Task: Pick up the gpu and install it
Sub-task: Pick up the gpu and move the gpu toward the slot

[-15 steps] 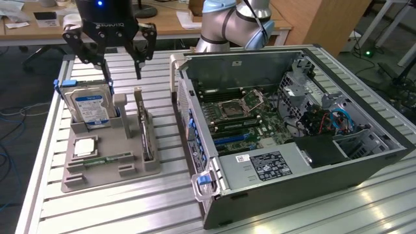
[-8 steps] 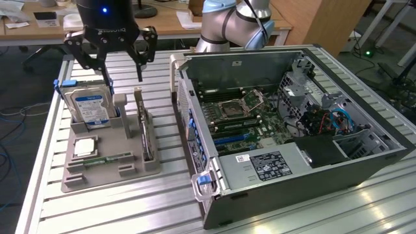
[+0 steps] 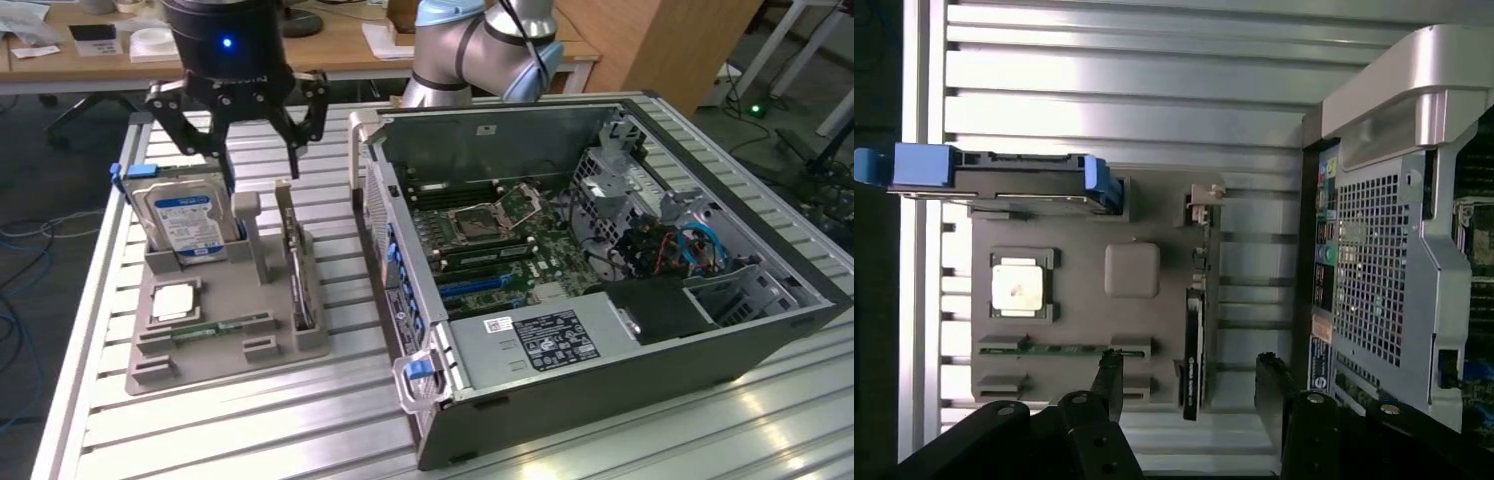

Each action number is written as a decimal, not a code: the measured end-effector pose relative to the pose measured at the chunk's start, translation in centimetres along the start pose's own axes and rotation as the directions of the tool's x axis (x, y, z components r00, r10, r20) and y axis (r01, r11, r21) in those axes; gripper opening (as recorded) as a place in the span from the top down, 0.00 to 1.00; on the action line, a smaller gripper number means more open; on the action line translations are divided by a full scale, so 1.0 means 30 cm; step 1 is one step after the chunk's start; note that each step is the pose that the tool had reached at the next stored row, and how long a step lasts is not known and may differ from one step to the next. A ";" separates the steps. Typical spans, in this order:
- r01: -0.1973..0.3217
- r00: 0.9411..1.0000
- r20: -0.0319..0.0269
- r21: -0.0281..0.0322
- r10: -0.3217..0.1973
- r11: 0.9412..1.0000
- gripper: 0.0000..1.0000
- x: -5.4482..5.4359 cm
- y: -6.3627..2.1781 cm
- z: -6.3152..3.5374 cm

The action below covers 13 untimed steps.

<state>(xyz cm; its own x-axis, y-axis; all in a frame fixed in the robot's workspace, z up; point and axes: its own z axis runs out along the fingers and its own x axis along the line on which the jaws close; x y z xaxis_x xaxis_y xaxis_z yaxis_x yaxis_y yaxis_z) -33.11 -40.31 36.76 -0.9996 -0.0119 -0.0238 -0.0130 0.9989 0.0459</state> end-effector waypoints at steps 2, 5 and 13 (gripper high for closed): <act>0.017 1.000 -0.001 0.001 -0.017 1.000 0.36 -0.006 -0.001 0.012; 0.048 0.999 -0.002 0.001 -0.048 0.999 0.36 -0.012 -0.002 0.030; 0.065 0.998 -0.003 0.001 -0.065 0.998 0.36 -0.013 -0.004 0.079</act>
<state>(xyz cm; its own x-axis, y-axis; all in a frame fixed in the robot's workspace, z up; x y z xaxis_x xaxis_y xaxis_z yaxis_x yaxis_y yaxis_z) -32.67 -40.31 34.40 -0.9967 -0.0774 -0.0236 -0.0784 0.9960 0.0438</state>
